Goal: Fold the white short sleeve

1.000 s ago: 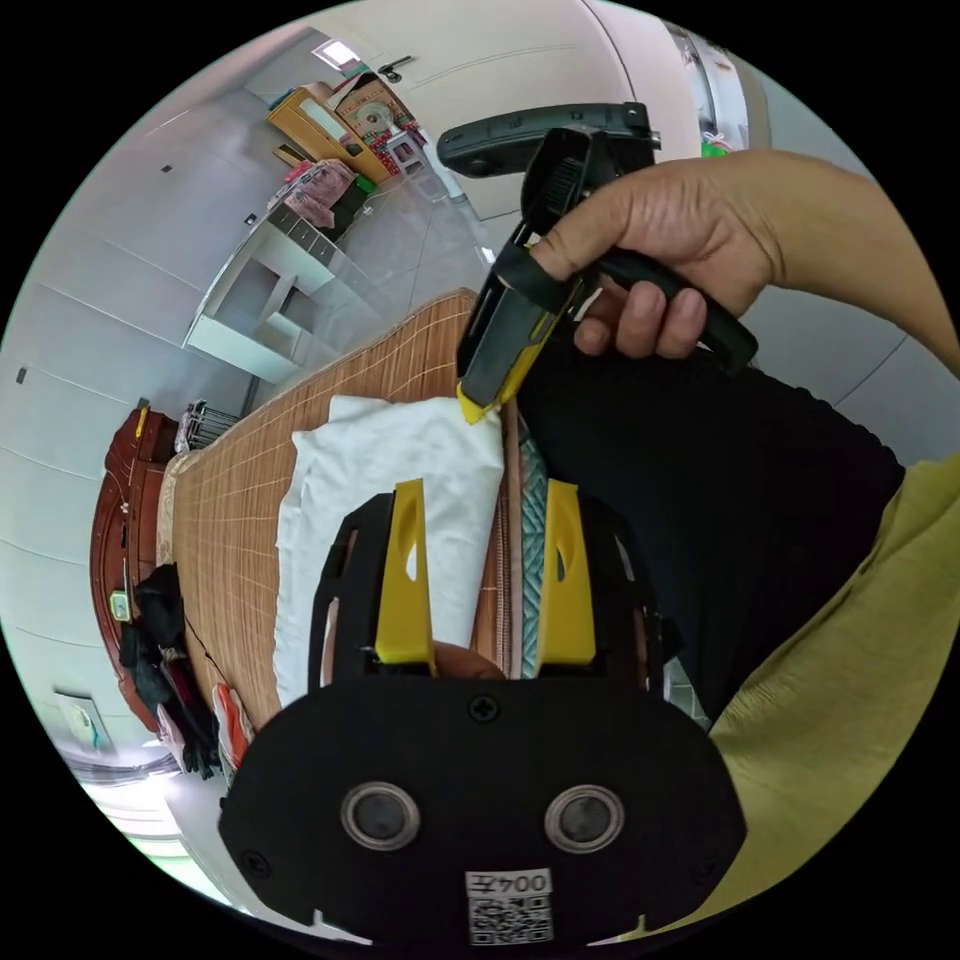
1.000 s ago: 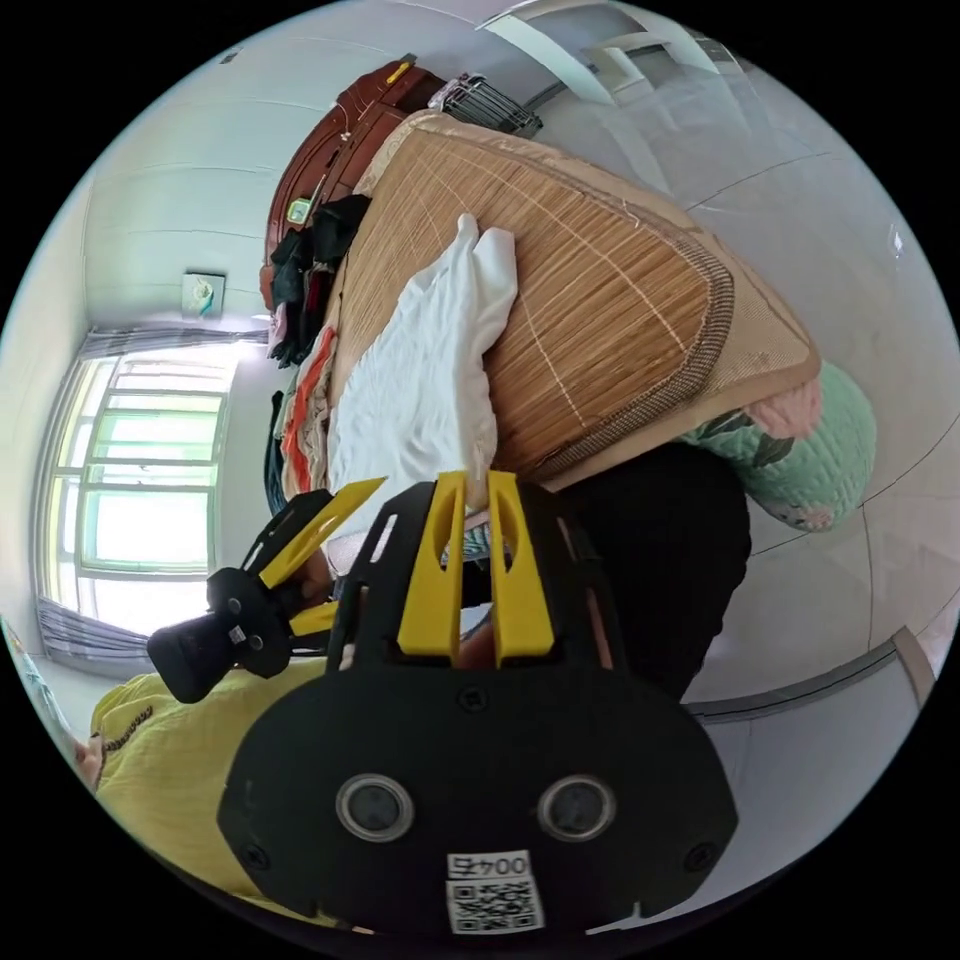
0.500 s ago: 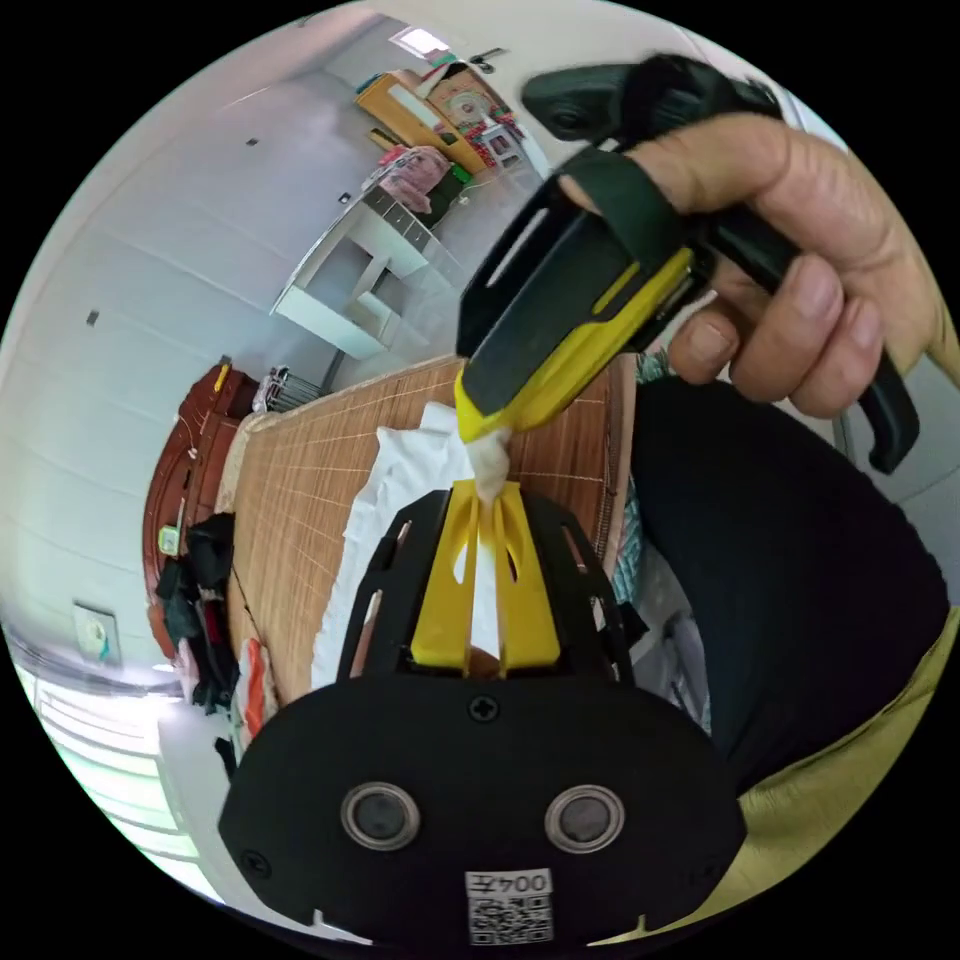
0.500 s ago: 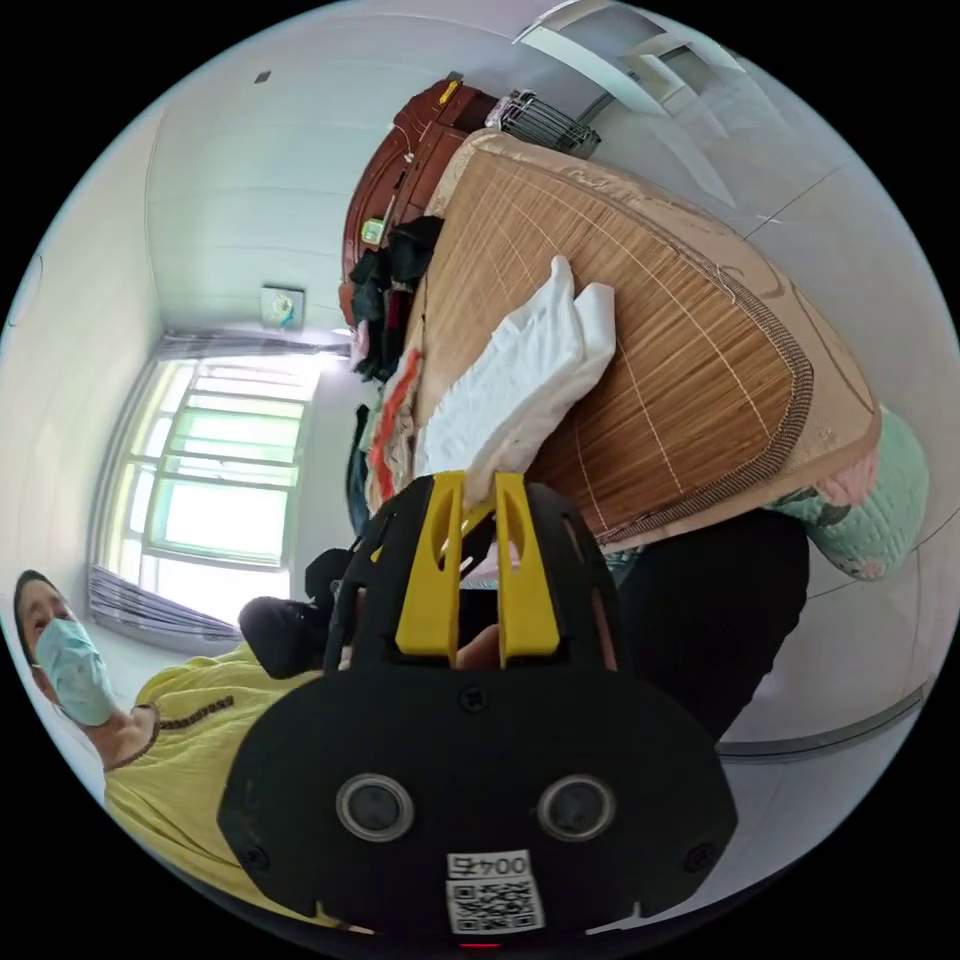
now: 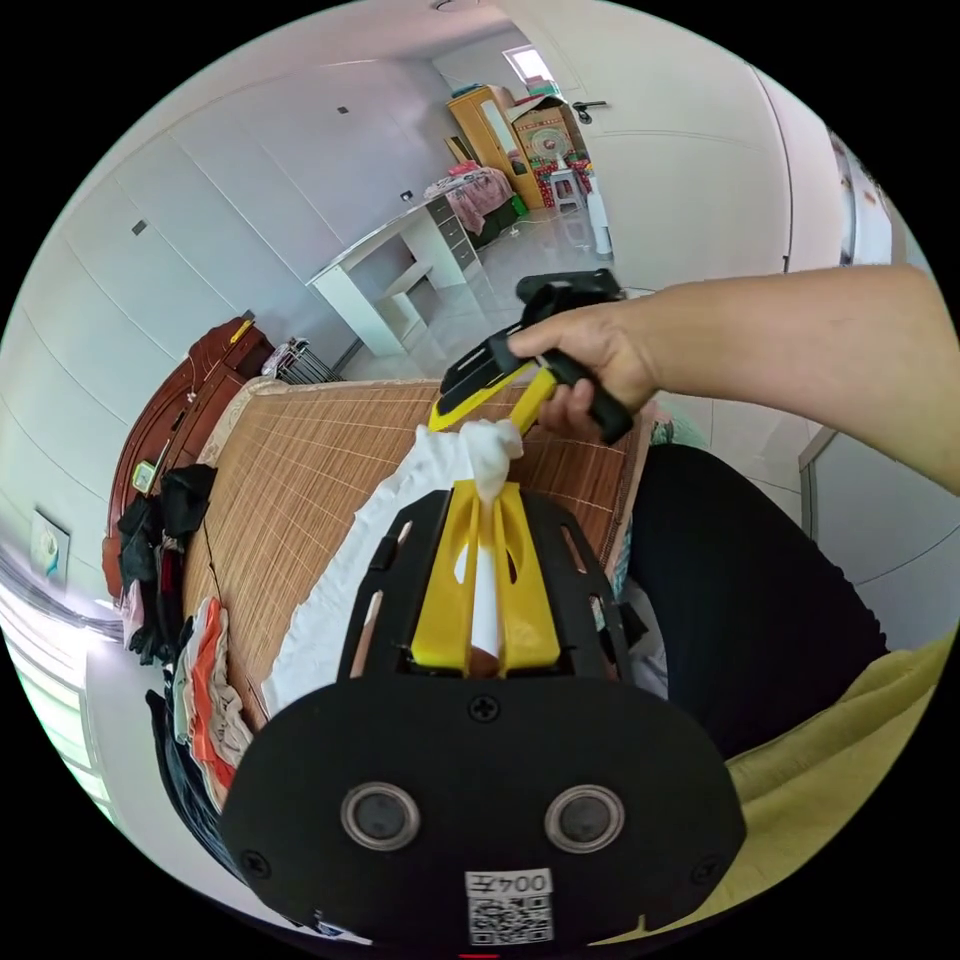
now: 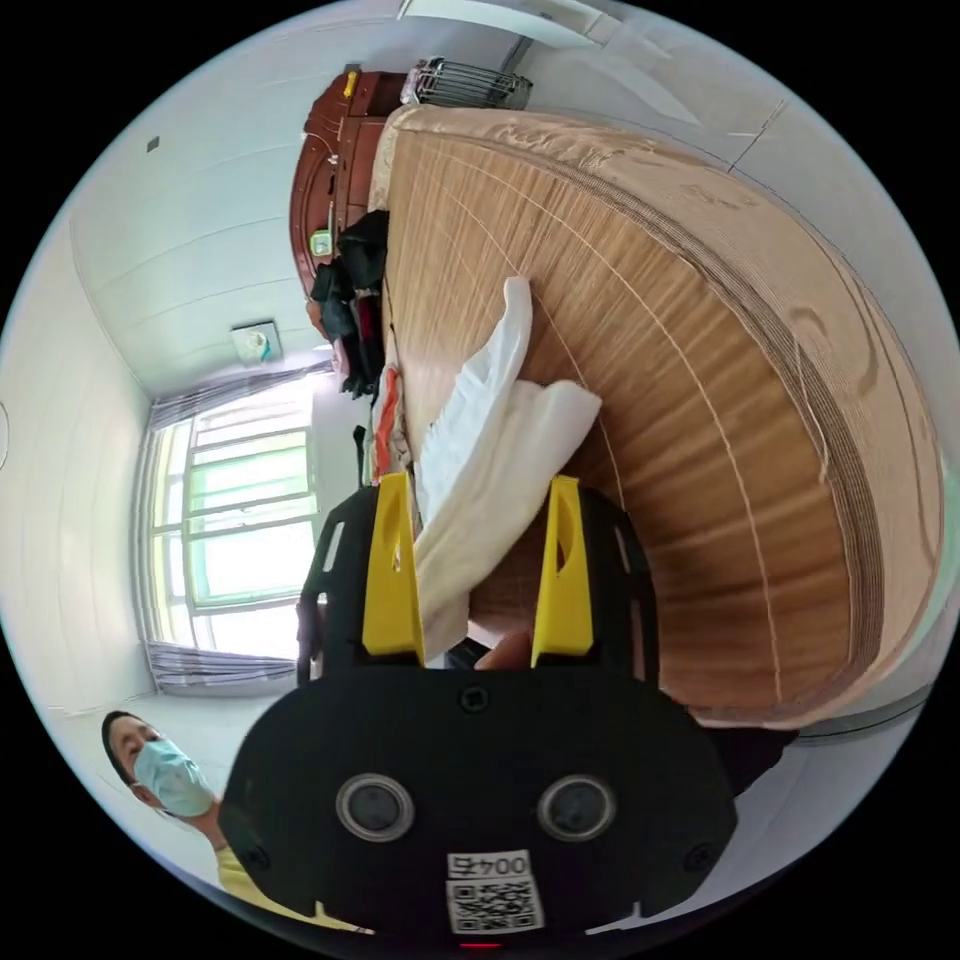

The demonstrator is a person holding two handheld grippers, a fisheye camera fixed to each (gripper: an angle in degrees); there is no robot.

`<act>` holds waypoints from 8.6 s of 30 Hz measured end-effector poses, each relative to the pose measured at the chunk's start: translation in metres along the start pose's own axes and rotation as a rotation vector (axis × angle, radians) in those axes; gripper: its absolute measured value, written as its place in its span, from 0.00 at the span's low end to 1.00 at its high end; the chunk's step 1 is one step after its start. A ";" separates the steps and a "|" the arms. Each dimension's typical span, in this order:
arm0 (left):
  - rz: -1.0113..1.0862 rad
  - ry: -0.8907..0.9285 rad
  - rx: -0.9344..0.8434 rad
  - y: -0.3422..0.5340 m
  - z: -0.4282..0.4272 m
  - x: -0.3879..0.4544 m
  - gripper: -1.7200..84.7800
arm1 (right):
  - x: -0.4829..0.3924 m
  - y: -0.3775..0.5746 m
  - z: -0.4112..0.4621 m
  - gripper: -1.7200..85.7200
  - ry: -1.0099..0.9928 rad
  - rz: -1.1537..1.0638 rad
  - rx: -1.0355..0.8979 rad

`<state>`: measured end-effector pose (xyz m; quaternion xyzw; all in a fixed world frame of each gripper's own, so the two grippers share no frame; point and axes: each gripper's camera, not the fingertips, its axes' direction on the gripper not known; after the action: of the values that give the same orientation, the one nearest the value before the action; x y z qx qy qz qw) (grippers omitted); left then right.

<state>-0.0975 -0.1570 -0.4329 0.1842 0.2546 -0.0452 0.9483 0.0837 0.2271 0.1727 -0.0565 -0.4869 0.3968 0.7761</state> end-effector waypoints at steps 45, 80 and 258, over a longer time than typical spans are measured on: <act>-1.456 0.393 0.177 0.652 -0.107 -0.493 0.05 | -0.543 -0.040 0.278 0.07 0.538 -0.359 -0.228; -0.767 -0.109 -0.199 0.536 -0.052 -0.495 0.03 | -0.503 0.381 0.008 0.11 0.751 -1.075 0.199; -0.689 0.081 -0.178 0.530 -0.113 -0.351 0.02 | -0.533 0.421 0.005 0.10 0.970 -1.015 0.021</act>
<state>-0.3589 0.3739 -0.1751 0.0057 0.3423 -0.3324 0.8788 -0.2692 0.1540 -0.4030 0.0146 -0.0480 -0.0800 0.9955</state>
